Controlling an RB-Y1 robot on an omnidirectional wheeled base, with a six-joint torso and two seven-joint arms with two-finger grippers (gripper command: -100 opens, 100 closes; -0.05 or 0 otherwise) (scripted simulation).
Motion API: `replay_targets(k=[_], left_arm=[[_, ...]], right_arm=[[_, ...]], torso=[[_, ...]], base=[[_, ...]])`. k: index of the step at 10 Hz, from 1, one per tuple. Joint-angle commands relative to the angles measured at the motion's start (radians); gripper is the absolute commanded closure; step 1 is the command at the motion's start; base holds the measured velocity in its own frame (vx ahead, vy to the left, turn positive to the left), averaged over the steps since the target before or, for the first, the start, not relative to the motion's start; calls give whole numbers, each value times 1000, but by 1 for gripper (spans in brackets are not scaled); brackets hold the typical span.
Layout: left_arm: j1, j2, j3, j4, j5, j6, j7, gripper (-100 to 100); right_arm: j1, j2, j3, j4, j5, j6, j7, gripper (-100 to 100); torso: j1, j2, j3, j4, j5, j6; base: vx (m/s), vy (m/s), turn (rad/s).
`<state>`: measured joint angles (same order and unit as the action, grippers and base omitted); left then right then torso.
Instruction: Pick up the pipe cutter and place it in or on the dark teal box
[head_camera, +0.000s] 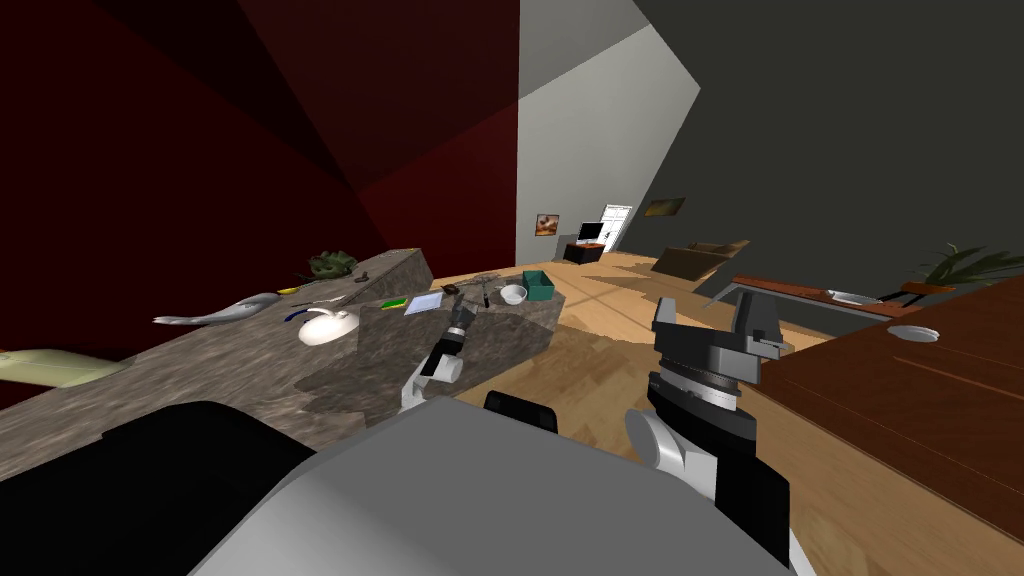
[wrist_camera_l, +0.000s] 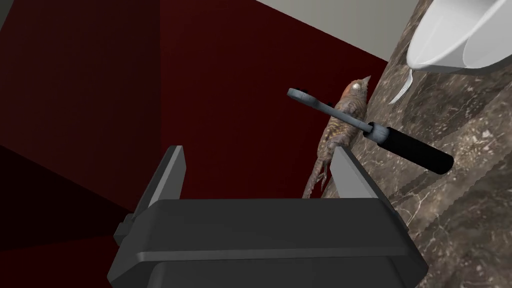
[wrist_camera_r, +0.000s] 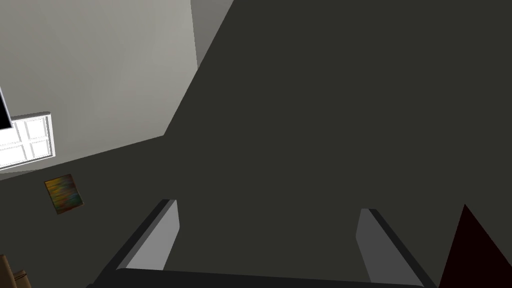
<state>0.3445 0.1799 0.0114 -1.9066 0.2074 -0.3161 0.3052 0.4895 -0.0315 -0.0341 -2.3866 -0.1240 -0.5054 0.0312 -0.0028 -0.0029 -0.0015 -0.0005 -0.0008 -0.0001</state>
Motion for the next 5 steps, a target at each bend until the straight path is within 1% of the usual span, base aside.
replay_targets(k=[1, 3, 5], left_arm=[[-11, 0, 0, 19, 38, 20, 27, -100], [-19, -3, -2, 38, 92, 37, 61, -100], [-26, -9, -3, 57, 153, 54, 96, -100]], right_arm=[[0, 0, 0, 0, 0, 0, 0, 0], [0, 0, 0, 0, 0, 0, 0, 0], [0, 0, 0, 0, 0, 0, 0, 0]], torso=[[0, 0, 0, 0, 0, 0], [0, -2, -1, -1, 0, 0], [-1, -5, -3, -1, 0, 0]], base=[[56, -42, 72], [86, -52, 74], [127, -49, 86]])
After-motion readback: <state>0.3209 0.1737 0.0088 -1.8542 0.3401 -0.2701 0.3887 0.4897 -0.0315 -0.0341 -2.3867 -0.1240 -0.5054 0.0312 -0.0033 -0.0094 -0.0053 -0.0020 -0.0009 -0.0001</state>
